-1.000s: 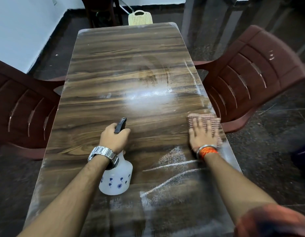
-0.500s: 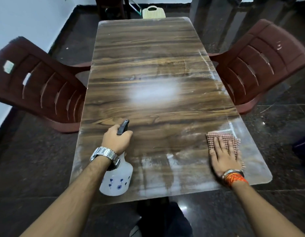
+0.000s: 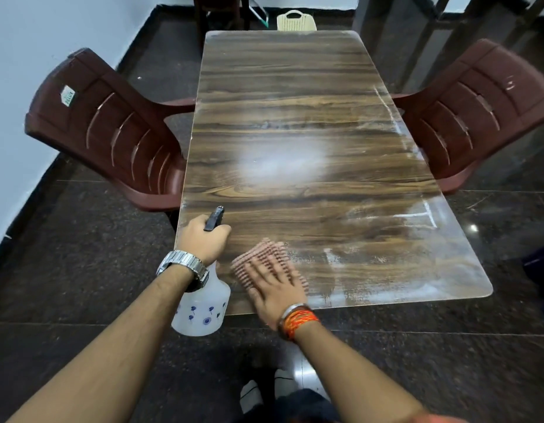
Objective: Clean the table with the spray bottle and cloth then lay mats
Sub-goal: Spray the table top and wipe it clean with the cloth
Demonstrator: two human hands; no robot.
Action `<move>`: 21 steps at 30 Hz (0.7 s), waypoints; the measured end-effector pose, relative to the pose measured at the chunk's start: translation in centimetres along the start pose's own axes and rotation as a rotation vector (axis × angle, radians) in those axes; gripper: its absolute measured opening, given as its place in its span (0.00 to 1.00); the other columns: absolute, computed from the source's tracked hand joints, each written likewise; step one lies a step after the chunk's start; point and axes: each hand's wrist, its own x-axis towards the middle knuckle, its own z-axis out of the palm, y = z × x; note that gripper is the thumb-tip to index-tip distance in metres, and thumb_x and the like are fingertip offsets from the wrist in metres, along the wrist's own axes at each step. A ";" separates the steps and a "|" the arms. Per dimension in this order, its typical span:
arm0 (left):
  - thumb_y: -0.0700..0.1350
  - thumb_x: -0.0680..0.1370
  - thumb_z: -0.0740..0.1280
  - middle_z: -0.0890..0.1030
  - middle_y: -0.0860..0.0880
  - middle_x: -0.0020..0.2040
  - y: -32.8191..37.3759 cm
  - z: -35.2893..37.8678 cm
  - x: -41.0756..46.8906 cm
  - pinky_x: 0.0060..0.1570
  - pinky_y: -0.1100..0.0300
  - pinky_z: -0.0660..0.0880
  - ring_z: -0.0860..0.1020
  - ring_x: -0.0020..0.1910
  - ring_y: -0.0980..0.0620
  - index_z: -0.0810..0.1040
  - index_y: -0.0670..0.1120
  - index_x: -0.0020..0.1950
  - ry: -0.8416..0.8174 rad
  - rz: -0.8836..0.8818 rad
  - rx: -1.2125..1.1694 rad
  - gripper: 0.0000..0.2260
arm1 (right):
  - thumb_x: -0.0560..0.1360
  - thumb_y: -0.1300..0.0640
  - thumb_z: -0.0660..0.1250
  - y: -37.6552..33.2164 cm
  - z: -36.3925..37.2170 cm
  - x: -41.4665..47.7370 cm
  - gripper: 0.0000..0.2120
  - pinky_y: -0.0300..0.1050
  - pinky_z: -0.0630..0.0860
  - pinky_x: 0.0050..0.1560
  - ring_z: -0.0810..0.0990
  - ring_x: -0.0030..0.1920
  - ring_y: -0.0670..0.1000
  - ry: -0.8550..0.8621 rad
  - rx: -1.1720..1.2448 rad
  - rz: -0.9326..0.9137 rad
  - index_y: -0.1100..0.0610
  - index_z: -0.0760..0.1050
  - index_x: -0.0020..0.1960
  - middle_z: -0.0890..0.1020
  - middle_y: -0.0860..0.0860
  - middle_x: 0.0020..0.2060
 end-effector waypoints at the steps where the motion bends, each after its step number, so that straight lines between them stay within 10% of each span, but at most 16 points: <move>1: 0.53 0.65 0.63 0.81 0.42 0.37 -0.3 -0.4 0.1 0.45 0.42 0.81 0.82 0.40 0.36 0.74 0.44 0.38 0.013 -0.010 -0.006 0.12 | 0.79 0.39 0.42 2.1 -0.2 -0.2 0.27 0.56 0.33 0.73 0.41 0.77 0.50 0.043 0.000 0.082 0.40 0.43 0.77 0.44 0.38 0.76; 9: 0.50 0.66 0.65 0.80 0.44 0.36 -3.3 -2.5 0.3 0.43 0.48 0.78 0.81 0.39 0.38 0.73 0.45 0.37 0.091 -0.091 -0.037 0.09 | 0.81 0.44 0.44 10.6 -1.4 0.1 0.27 0.62 0.40 0.74 0.43 0.78 0.54 0.223 0.139 0.807 0.45 0.42 0.78 0.46 0.44 0.78; 15: 0.49 0.69 0.65 0.79 0.45 0.37 -5.4 -4.1 0.7 0.36 0.54 0.68 0.74 0.35 0.43 0.75 0.41 0.39 0.145 -0.144 -0.076 0.10 | 0.77 0.43 0.52 -3.1 2.9 -0.2 0.28 0.62 0.49 0.72 0.61 0.75 0.57 0.139 0.043 0.148 0.47 0.60 0.76 0.63 0.45 0.75; 21: 0.51 0.66 0.65 0.80 0.45 0.35 -7.3 -6.0 2.2 0.34 0.55 0.67 0.74 0.33 0.46 0.74 0.44 0.35 0.053 -0.145 -0.079 0.10 | 0.79 0.43 0.50 -10.2 3.5 4.9 0.26 0.61 0.43 0.71 0.56 0.76 0.55 0.047 0.017 -0.043 0.44 0.56 0.77 0.60 0.43 0.75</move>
